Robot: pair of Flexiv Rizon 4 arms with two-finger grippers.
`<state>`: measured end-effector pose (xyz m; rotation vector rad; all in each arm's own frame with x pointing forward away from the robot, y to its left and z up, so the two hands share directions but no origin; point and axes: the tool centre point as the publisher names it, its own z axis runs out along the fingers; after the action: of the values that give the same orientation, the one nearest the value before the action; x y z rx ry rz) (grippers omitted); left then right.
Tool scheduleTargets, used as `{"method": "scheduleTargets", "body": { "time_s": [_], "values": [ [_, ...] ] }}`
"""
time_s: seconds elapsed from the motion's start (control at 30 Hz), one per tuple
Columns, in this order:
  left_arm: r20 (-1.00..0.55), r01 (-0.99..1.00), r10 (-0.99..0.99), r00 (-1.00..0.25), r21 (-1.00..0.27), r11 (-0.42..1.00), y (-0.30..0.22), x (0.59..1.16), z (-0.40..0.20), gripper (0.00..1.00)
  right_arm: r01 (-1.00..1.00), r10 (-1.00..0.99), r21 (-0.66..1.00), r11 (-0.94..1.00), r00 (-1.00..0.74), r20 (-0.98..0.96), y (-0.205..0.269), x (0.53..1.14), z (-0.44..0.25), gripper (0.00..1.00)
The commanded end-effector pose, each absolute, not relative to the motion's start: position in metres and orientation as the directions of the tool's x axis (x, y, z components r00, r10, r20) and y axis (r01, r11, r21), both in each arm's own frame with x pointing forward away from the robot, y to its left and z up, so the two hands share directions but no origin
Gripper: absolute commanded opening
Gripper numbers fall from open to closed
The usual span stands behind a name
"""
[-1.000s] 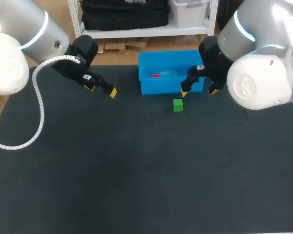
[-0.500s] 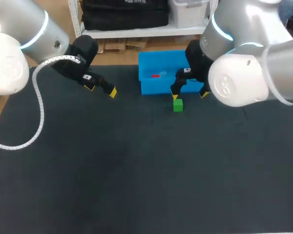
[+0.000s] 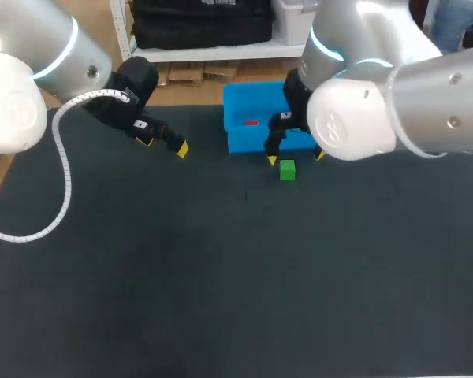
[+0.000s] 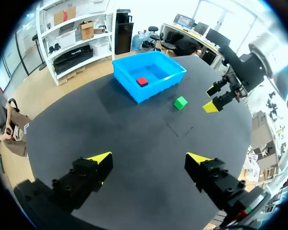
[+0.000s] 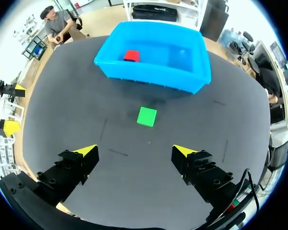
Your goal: Use the left arm to pick the red cube and place it into the blue plastic box first, then use the right arm to grasp the green cube and put it into the same blue plastic box after the first action is fully finished.
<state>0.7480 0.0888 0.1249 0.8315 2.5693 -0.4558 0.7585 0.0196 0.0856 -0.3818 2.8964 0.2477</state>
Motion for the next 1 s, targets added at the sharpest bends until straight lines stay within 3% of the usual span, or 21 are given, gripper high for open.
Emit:
{"method": "scheduleTargets", "body": {
  "time_s": [0.03,0.77,1.0],
  "values": [
    [-0.468,0.615,0.483,-0.74,-0.183,0.767,0.09,0.748,0.125,1.0,-0.263,-0.233,0.13,0.956,-0.95,-0.206,0.025,0.766,0.082,1.0],
    [-0.468,0.615,0.483,-0.74,-0.183,0.767,0.09,0.748,0.125,1.0,-0.197,-0.18,0.106,0.975,-0.972,-0.15,0.034,0.783,0.055,1.0],
    [-0.468,0.615,0.483,-0.74,-0.183,0.767,0.09,0.748,0.125,1.0,-0.167,-0.166,0.001,0.986,-0.981,-0.099,0.03,0.787,0.043,1.0]
  ]
}}
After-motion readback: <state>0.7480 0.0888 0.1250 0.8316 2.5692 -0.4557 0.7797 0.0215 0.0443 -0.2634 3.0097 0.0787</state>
